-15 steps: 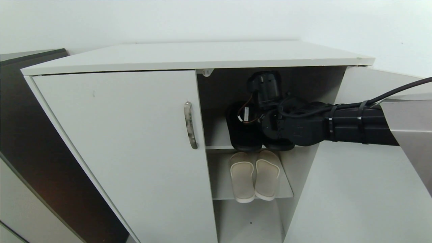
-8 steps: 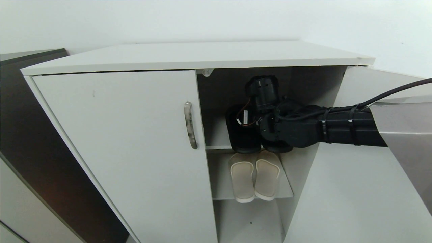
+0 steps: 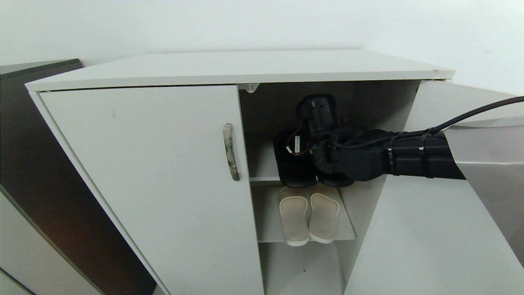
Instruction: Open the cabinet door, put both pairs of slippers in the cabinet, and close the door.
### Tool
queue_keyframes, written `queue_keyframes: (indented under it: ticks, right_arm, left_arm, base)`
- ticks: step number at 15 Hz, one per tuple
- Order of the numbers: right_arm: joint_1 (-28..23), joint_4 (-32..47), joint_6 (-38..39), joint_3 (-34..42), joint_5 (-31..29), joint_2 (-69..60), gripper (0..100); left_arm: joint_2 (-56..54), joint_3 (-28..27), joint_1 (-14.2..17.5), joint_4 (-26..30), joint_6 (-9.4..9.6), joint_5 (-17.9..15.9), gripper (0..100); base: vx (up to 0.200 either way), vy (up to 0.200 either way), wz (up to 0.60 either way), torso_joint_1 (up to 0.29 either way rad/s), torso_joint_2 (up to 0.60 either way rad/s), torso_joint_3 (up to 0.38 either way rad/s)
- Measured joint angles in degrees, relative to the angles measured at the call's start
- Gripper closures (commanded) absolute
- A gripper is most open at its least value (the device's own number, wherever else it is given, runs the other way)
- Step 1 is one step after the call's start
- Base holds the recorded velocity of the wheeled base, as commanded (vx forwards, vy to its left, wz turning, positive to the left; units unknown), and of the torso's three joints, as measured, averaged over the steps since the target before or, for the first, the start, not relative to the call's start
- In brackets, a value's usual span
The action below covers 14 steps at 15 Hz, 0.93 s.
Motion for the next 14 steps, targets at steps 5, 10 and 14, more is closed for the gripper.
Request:
queue_keyframes:
  ticks: [5, 10, 14]
  right_arm:
    - [0.1, 0.2, -0.1, 1.3, -0.1, 0.0, 0]
    - [1.5, -0.4, 0.1, 8.4, -0.7, -5.0, 0]
    - [5.3, -3.9, 0.7, 21.8, -0.8, -13.8, 0]
  left_arm:
    - [0.0, 0.0, 0.0, 0.0, 0.05, 0.1, 100]
    - [0.0, 0.0, 0.0, 0.0, 0.05, 0.1, 100]
    - [0.0, 0.0, 0.0, 0.0, 0.02, 0.1, 100]
  base:
    - [0.0, 0.0, 0.0, 0.0, 0.0, 0.0]
    - [0.0, 0.0, 0.0, 0.0, 0.0, 0.0]
    - [0.0, 0.0, 0.0, 0.0, 0.0, 0.0]
